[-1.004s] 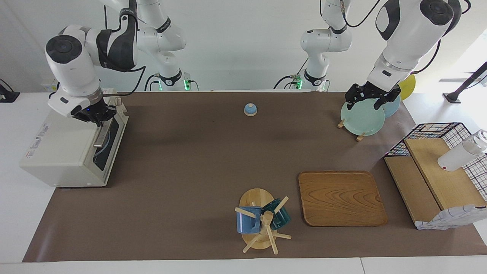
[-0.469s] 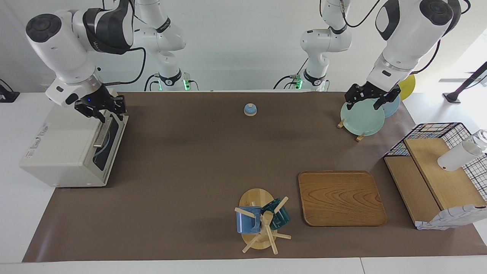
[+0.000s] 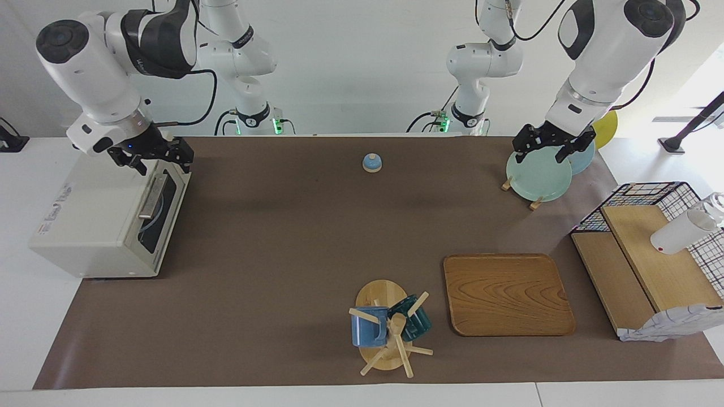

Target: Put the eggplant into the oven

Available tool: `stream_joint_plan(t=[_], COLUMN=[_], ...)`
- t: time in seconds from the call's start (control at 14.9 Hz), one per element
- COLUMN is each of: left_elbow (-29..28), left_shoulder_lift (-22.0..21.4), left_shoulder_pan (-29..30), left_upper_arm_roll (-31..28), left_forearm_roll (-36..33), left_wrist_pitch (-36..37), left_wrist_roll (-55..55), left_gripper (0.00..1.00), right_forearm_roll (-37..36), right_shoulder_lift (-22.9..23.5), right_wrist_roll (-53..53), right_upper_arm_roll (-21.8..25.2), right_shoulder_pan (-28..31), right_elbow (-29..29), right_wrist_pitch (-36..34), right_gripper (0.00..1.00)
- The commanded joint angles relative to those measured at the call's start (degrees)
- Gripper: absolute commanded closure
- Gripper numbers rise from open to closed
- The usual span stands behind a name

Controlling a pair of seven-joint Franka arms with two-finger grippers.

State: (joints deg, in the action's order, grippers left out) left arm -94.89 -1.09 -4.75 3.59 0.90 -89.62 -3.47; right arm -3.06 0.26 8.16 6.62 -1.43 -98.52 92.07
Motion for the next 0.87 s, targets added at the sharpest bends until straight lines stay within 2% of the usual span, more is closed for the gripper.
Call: stream_joint_plan(t=[0.0,0.47,0.8], left_elbow=[-0.65,-0.65,-0.65], left_shoulder_lift=[-1.11,-1.02,-1.11], left_shoulder_pan=[0.62,0.62,0.62], left_upper_arm_roll=[0.36,0.36,0.36], left_forearm_roll=[-0.46,-0.46,-0.46], left_wrist_pitch=[0.59,0.59,0.59], left_wrist_roll=[0.39,0.39,0.39], left_gripper=[0.0,0.0,0.0], right_forearm_roll=[1.39,2.35,2.54], right_shoulder_lift=[-1.76,-0.62,-1.85], right_wrist_roll=[-0.52,-1.22,-1.4], right_upper_arm_roll=[0.41,0.5,0.5], right_shoulder_pan=[-0.07,-0.51,-0.68], right_elbow=[-0.35,1.84,2.55], right_wrist_pitch=[-1.36,-1.45,-2.6], right_gripper=[0.0,0.0,0.0])
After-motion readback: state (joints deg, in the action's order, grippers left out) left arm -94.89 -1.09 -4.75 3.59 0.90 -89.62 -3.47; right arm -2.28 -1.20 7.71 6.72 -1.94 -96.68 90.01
